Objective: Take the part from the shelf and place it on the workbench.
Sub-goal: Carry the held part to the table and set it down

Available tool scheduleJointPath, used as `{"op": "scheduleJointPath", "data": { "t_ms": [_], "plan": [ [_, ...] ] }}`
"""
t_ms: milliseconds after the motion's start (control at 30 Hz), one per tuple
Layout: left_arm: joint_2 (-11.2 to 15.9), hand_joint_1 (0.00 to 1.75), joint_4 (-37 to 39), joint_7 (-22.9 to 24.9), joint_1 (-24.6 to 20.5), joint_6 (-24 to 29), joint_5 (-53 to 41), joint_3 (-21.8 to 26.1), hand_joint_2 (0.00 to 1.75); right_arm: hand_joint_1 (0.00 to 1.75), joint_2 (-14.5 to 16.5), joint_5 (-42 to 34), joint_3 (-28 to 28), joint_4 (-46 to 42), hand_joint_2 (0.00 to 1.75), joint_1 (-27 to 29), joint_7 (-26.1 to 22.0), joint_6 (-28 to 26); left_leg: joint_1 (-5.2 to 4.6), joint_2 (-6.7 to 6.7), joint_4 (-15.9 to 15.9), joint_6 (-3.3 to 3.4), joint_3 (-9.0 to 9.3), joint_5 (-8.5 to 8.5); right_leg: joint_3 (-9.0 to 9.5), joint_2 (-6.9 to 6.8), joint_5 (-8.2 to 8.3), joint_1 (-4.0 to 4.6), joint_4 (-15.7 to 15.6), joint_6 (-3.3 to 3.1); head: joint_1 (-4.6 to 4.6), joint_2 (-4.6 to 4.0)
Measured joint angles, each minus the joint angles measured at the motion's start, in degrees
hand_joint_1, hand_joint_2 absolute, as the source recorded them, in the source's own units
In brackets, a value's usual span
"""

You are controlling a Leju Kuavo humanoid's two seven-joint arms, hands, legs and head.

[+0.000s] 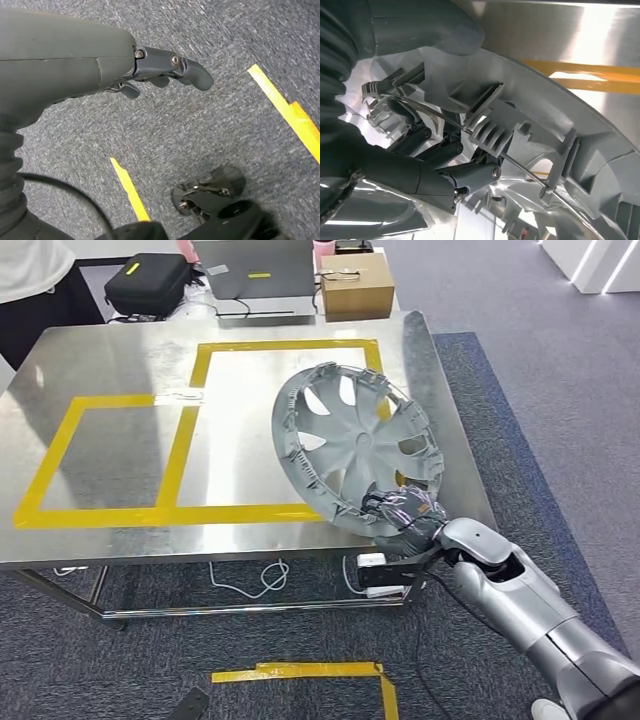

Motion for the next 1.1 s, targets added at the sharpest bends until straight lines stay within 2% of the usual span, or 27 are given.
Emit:
{"op": "scheduleJointPath", "data": {
  "t_ms": [33,67,100,133,167,200,233,267,367,400,467,533,567,600,633,700,733,767,867,933,967,1033,1067,1100],
  "plan": [
    [-0.01,0.00,0.00,0.00,0.02,0.03,-0.02,0.00,1.75,1.75,0.06,0.41,0.03,1.09,1.75,-0.01,-0.01,-0.42,0.04,0.01,3.35,-0.12,-1.45,-1.22,0.03,0.02,-0.02,0.03,0.02,-0.04,0.01,0.00],
    [0.01,0.00,0.00,0.00,0.04,0.06,-0.04,0.00,1.75,1.75,0.10,0.85,0.04,2.26,1.75,-0.01,-0.01,-0.81,0.05,0.01,5.24,-0.17,-2.25,-1.49,0.08,0.04,-0.05,0.05,0.04,-0.06,0.02,0.00],
    [0.03,0.00,0.00,0.00,0.04,0.08,-0.05,0.00,1.75,1.75,0.12,1.29,0.04,3.42,1.75,-0.01,-0.02,-1.20,0.05,0.01,4.99,-0.15,-2.10,-0.66,0.17,0.08,-0.09,0.06,0.07,-0.06,0.01,0.00],
    [0.08,0.00,0.00,-0.01,0.03,0.10,-0.07,-0.01,1.75,1.75,0.14,1.80,0.03,4.55,1.75,-0.04,-0.01,-1.66,0.05,0.01,2.58,-0.05,-0.95,1.12,0.30,0.12,-0.16,0.06,0.09,-0.01,0.01,0.00],
    [0.15,0.00,0.00,-0.03,0.03,0.12,-0.09,-0.01,1.75,1.75,0.16,2.37,0.00,5.66,1.75,-0.11,0.05,-2.14,0.05,0.01,-1.25,0.11,0.84,3.28,0.44,0.15,-0.26,0.06,0.12,0.11,0.00,0.00],
    [0.20,0.00,0.00,-0.09,0.01,0.08,-0.12,-0.02,1.75,1.75,0.19,3.02,-0.03,6.80,1.75,-0.26,0.20,-2.68,0.01,0.00,-5.00,0.30,2.61,4.82,0.48,0.18,-0.40,0.19,0.20,0.31,0.00,0.00],
    [0.23,0.00,0.00,-0.18,-0.02,-0.02,-0.15,-0.02,1.75,1.75,0.20,3.74,-0.07,7.97,1.75,-0.50,0.45,-3.17,-0.03,0.00,-7.89,0.54,3.93,5.64,0.41,0.20,-0.47,0.29,0.28,0.56,0.04,0.00],
    [0.25,0.00,0.00,-0.31,-0.03,-0.21,-0.16,-0.03,1.75,1.75,0.22,4.43,-0.13,9.24,1.75,-0.80,0.75,-3.62,-0.08,0.00,-9.53,0.76,4.62,5.81,0.30,0.23,-0.49,0.40,0.31,0.83,0.08,0.00],
    [0.25,0.00,0.00,-0.76,0.05,-0.78,-0.10,-0.05,1.75,1.75,0.28,6.03,-0.73,12.95,1.75,-1.64,1.34,-5.05,0.01,0.04,-10.40,1.58,4.96,5.55,0.25,0.31,-0.53,0.47,0.15,1.75,0.09,0.00],
    [0.29,0.00,0.00,-0.93,0.04,-0.83,-0.08,-0.07,1.75,1.75,0.31,6.49,-1.03,14.15,1.75,-1.82,1.48,-5.66,0.13,0.08,-10.56,1.96,5.09,5.63,-0.06,0.30,-1.13,0.46,0.83,2.06,0.17,0.00],
    [0.40,0.00,0.00,-1.21,-0.03,-0.85,-0.07,-0.09,1.75,1.75,0.34,7.55,-1.38,16.38,1.75,-2.06,1.87,-7.21,0.31,0.15,-10.81,2.58,5.23,5.79,-2.41,0.29,-3.93,0.36,5.68,2.54,0.38,0.00],
    [0.52,0.00,0.00,-1.33,-0.02,-0.90,-0.07,-0.10,1.75,1.75,0.39,8.87,-1.44,18.34,1.75,-2.16,2.33,-9.19,0.22,0.17,-10.80,2.85,5.15,5.82,-6.18,0.27,-7.26,0.27,13.57,2.81,0.49,0.00],
    [0.56,0.00,0.00,-1.36,0.00,-0.98,-0.09,-0.11,1.75,1.75,0.44,9.66,-1.44,19.17,1.75,-2.15,2.66,-10.16,0.16,0.18,-10.80,2.90,5.13,5.86,-7.41,0.27,-7.87,0.25,16.10,2.86,0.48,0.00],
    [0.60,0.00,0.00,-1.37,0.02,-1.07,-0.13,-0.13,1.75,1.75,0.50,10.52,-1.44,19.89,1.75,-2.19,2.99,-11.04,0.11,0.18,-10.80,2.94,5.11,5.90,-7.61,0.27,-7.42,0.26,16.52,2.81,0.50,0.00],
    [0.61,0.00,0.00,-1.38,0.02,-1.19,-0.19,-0.15,1.75,1.75,0.55,11.42,-1.44,20.47,1.75,-2.28,3.38,-11.86,0.06,0.18,-10.80,2.95,5.13,5.96,-6.55,0.27,-5.98,0.27,14.51,2.63,0.50,0.00],
    [0.61,0.00,0.00,-1.42,0.00,-1.40,-0.30,-0.28,1.75,1.75,0.65,13.26,-1.45,21.28,1.75,-2.74,4.05,-13.54,-0.11,0.16,-10.77,2.81,5.14,6.11,-2.14,0.15,-2.60,0.46,6.21,1.88,0.50,0.00],
    [0.60,0.00,0.00,-1.43,-0.03,-1.48,-0.33,-0.38,1.75,1.75,0.76,14.24,-1.45,21.57,1.75,-3.01,4.37,-14.34,-0.19,0.14,-10.75,2.61,5.11,6.19,-0.22,0.04,-1.60,0.60,2.65,1.50,0.45,0.00],
    [0.60,0.00,0.00,-1.44,-0.07,-1.52,-0.36,-0.46,1.75,1.75,0.85,15.21,-1.44,21.84,1.75,-3.22,4.64,-15.18,-0.24,0.14,-10.74,2.33,5.06,6.28,0.88,-0.05,-1.18,0.75,0.41,1.20,0.45,0.00],
    [0.63,0.00,0.00,-1.43,-0.09,-1.60,-0.44,-0.58,1.75,1.75,1.20,17.34,-1.44,22.51,1.75,-3.21,5.06,-17.88,-0.09,0.17,-10.81,1.30,5.00,6.48,1.37,-0.08,-0.65,0.88,-0.81,0.58,0.46,0.00],
    [0.72,0.00,0.00,-1.40,-0.07,-1.62,-0.48,-0.62,1.75,1.75,1.69,18.05,-1.44,22.71,1.75,-3.10,5.00,-19.22,-0.05,0.17,-8.98,0.64,4.23,4.97,1.80,-0.09,0.08,0.54,-1.37,0.05,0.34,0.00],
    [0.78,0.00,0.00,-1.38,-0.05,-1.62,-0.48,-0.62,1.75,1.75,1.99,18.33,-1.44,22.77,1.75,-3.04,4.95,-19.65,0.01,0.17,-6.38,0.36,3.19,3.28,1.95,-0.11,0.38,0.36,-1.57,-0.13,0.26,0.00],
    [0.80,0.00,0.00,-1.32,0.01,-1.64,-0.52,-0.64,1.75,1.75,2.48,18.91,-1.45,22.84,1.75,-2.89,4.75,-20.24,0.17,0.19,0.80,-0.11,0.31,-0.48,1.86,-0.08,0.50,0.32,-1.56,-0.31,0.18,0.00],
    [0.83,0.00,0.00,-1.27,0.05,-1.68,-0.56,-0.65,1.75,1.75,2.73,19.30,-1.47,22.85,1.75,-2.81,4.50,-20.44,0.24,0.19,3.53,-0.26,-0.76,-1.38,1.86,-0.03,0.48,0.32,-1.54,-0.30,0.19,0.00],
    [0.87,0.00,0.00,-1.22,0.08,-1.72,-0.61,-0.66,1.75,1.75,2.94,19.69,-1.49,22.85,1.75,-2.75,4.22,-20.57,0.29,0.20,4.73,-0.35,-1.19,-1.40,1.87,0.04,0.46,0.31,-1.52,-0.28,0.19,0.00]
  ]
}}
